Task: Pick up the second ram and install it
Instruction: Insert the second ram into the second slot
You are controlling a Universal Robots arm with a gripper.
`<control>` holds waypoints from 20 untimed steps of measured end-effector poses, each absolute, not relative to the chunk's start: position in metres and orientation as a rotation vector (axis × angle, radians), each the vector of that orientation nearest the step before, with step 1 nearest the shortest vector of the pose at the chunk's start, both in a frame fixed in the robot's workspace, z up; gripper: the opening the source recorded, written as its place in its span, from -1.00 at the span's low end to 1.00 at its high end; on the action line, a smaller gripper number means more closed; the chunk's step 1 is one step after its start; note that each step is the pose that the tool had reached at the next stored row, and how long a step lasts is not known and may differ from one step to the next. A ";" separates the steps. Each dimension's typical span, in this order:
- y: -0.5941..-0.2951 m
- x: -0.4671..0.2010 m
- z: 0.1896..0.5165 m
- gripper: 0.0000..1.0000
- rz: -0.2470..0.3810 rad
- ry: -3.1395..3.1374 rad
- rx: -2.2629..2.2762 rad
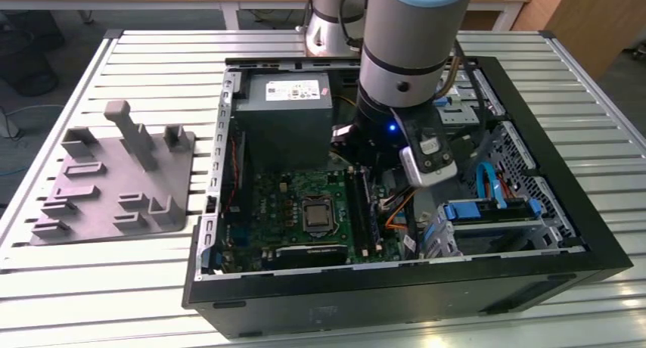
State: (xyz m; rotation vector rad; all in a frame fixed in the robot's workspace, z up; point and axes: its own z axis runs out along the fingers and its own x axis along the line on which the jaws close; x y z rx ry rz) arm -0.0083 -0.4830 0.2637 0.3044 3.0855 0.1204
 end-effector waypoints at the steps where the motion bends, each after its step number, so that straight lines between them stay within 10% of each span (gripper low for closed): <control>1: -0.483 -0.008 0.264 -0.73 0.121 3.089 0.275; 20: -0.483 -0.009 0.262 -0.73 0.127 3.109 -0.046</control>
